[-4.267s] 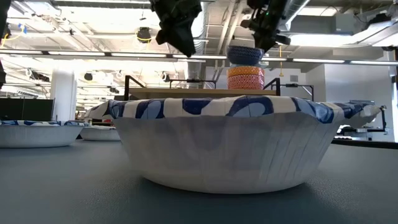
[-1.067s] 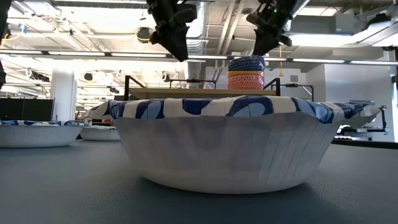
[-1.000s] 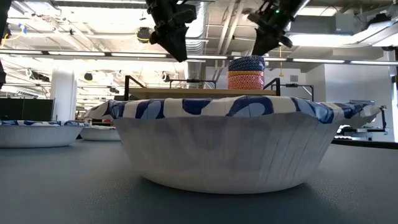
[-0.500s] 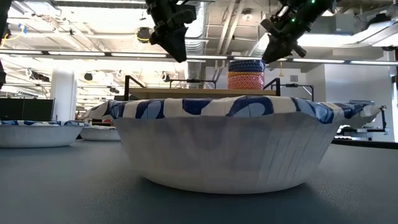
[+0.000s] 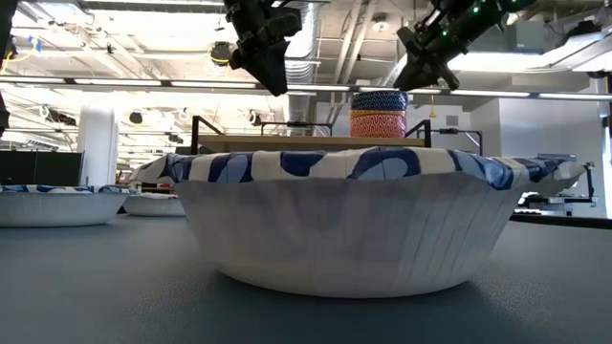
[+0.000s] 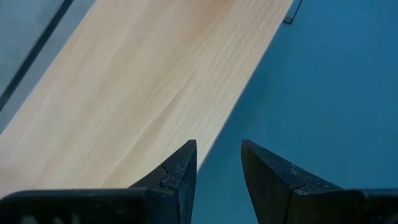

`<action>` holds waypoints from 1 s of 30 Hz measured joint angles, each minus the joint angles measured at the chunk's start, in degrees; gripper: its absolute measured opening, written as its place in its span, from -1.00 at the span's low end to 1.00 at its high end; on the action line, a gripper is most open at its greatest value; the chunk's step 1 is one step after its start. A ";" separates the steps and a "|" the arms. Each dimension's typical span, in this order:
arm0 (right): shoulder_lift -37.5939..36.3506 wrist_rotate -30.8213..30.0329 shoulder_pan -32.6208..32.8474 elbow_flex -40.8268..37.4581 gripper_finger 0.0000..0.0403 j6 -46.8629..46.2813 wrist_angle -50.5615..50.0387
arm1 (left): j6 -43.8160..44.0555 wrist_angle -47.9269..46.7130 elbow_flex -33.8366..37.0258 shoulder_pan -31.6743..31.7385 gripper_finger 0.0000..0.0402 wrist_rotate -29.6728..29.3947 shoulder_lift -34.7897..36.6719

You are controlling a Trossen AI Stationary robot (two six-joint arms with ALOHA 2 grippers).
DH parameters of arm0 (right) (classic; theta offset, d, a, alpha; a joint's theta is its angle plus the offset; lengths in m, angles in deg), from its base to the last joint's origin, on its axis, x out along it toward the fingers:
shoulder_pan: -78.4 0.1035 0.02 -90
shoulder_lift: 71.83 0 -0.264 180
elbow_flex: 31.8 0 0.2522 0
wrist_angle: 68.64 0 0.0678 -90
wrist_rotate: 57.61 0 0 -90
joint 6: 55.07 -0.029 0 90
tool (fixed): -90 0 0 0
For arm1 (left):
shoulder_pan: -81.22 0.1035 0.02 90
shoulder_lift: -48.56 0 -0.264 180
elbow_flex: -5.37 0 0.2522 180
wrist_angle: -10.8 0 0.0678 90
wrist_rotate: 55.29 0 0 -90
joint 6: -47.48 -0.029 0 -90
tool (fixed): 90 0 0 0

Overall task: Place and stack bowls onto a shelf
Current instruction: Stack the red bowl on top of the yellow bowl on the shelf

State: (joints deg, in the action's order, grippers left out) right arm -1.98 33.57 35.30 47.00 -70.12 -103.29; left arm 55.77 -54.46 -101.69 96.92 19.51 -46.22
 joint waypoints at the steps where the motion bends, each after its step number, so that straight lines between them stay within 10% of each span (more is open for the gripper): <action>1: -0.11 0.48 0.06 -0.03 -0.44 -0.11 -0.23 | 0.26 -0.02 0.00 -0.02 -0.44 0.21 0.00; 30: -19.29 0.18 34.23 0.03 -0.38 -15.79 -41.06 | 12.70 20.92 -0.04 -7.07 -0.44 8.83 -2.63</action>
State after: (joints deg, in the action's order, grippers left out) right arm -21.27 33.75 69.53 47.04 -85.92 -144.35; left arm 68.46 -33.55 -101.73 89.85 28.34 -48.85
